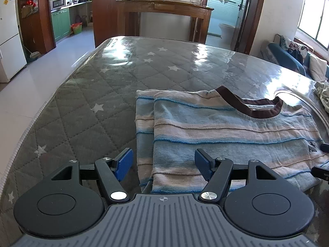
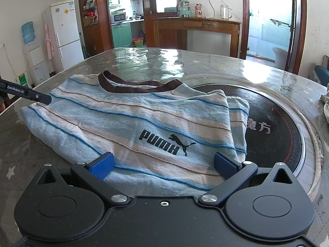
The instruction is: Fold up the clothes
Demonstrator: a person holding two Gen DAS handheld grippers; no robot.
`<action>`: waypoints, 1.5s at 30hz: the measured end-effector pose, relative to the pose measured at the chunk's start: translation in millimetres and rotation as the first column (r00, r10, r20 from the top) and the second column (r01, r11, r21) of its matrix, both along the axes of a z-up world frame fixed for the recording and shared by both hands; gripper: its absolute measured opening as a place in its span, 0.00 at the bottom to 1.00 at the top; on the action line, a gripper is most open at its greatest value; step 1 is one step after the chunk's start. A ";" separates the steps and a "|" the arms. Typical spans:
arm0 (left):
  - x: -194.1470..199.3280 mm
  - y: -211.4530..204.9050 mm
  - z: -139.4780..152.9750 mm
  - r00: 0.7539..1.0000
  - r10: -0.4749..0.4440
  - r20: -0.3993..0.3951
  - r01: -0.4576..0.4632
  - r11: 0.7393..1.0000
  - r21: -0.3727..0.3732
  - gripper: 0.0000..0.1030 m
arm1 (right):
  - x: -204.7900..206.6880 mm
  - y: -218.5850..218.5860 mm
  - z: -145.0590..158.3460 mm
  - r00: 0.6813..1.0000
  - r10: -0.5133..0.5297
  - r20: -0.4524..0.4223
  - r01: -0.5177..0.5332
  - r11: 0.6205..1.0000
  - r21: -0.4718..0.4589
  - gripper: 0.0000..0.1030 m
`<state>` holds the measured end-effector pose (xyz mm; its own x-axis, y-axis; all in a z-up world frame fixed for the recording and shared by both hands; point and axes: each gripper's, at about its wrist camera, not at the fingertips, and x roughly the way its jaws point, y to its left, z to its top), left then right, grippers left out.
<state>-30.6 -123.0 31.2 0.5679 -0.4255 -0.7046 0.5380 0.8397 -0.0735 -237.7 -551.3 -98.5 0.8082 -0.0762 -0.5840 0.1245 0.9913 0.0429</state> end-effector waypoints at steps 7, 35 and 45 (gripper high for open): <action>0.0 0.2 -1.5 1.000 0.000 -0.003 0.000 1.000 -0.001 0.66 | 0.1 4.4 -0.6 1.000 0.000 0.000 0.000 1.000 -0.002 1.00; 3.1 7.9 2.4 1.000 0.030 0.000 -0.030 1.000 -0.008 0.66 | -1.2 19.3 11.2 1.000 -0.028 0.014 0.029 0.998 -0.055 0.89; 6.3 12.3 3.1 0.999 0.049 -0.009 -0.049 0.999 -0.009 0.66 | -0.8 1.3 16.7 0.997 -0.077 0.013 0.077 0.996 -0.043 0.89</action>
<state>-24.3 -110.7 34.3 0.5816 -0.4042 -0.7060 0.4957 0.8642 -0.0864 -238.5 -550.0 -81.8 0.8057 -0.1636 -0.5693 0.2001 0.9798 0.0015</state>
